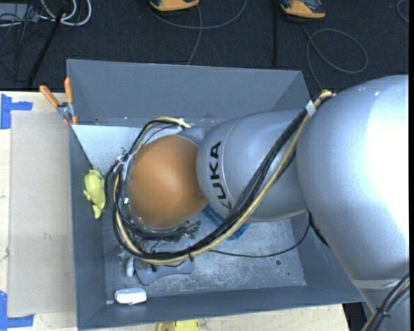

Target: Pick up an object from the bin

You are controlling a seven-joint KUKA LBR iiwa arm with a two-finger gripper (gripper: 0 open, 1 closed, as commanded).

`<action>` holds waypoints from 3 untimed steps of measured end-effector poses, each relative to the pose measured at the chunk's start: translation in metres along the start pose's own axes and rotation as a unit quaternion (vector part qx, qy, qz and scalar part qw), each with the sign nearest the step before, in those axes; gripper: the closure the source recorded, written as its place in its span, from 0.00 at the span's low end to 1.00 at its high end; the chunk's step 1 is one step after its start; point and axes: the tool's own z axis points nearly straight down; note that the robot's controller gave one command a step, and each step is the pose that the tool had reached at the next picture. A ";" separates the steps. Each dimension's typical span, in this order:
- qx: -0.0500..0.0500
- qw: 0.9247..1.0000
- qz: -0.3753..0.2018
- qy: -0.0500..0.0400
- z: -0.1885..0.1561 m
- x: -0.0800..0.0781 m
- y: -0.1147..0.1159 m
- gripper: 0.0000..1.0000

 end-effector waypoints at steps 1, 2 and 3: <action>0.000 1.000 0.001 0.000 -0.009 0.000 0.001 1.00; -0.001 1.000 0.001 0.000 -0.020 0.000 0.001 1.00; -0.002 1.000 0.001 0.002 -0.036 0.000 0.002 1.00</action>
Offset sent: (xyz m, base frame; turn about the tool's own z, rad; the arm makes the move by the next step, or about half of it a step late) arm 0.0001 0.0000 0.0490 0.0000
